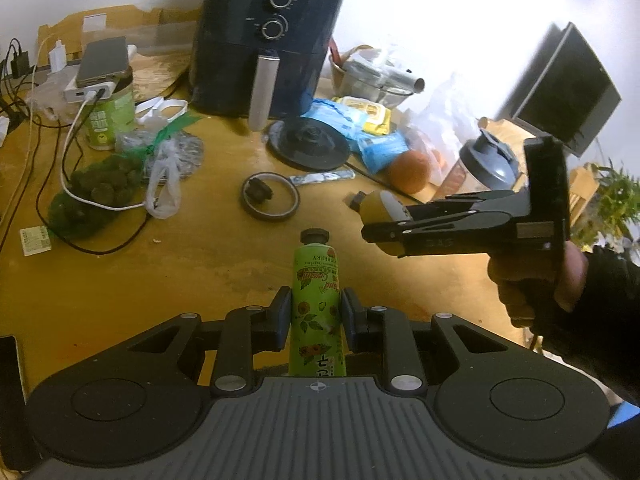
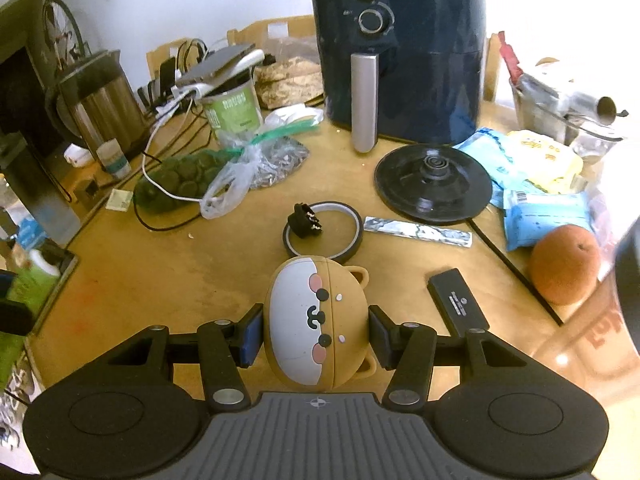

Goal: Organize objects
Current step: 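Close the right gripper around the shiba-face case and lift it, then carry the tube with the left gripper while the right carries the case into the box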

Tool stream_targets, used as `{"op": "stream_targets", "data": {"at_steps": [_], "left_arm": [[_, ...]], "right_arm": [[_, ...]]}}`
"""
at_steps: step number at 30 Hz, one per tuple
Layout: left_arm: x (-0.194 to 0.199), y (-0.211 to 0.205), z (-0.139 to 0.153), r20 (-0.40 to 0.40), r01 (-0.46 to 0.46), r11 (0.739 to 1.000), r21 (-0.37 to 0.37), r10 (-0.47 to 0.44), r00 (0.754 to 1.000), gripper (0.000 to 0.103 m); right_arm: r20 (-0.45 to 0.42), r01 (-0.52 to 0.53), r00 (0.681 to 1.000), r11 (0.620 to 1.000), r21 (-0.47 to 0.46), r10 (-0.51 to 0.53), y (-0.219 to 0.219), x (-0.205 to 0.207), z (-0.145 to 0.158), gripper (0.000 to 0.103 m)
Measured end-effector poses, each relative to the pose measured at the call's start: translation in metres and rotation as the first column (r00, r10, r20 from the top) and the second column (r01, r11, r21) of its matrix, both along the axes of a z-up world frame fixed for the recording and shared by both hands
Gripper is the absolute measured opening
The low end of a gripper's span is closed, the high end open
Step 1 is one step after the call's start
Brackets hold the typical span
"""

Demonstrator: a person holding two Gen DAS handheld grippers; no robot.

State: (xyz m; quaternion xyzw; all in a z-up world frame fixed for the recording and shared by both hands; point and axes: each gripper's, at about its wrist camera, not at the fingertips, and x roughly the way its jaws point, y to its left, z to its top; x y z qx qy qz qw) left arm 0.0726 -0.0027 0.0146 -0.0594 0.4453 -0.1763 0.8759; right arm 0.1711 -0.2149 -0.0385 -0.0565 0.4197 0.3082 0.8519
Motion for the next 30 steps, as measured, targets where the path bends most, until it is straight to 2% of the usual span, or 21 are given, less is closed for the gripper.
{"op": "stream_targets", "data": {"at_steps": [13,30], "left_arm": [[-0.014,-0.015,-0.009,-0.039,0.034,0.999,0.005,-0.034,0.999,0.026],[-0.027,-0.030,-0.029,-0.171,0.033,0.998,-0.058,-0.043,0.984,0.026]], "right_arm": [[0.005,0.028,1.000,0.998,0.057,-0.028,-0.022,-0.045,0.021,0.057],[-0.019,0.088,0.996,0.989,0.118,-0.086,-0.049,-0.093,0.028,0.057]]}}
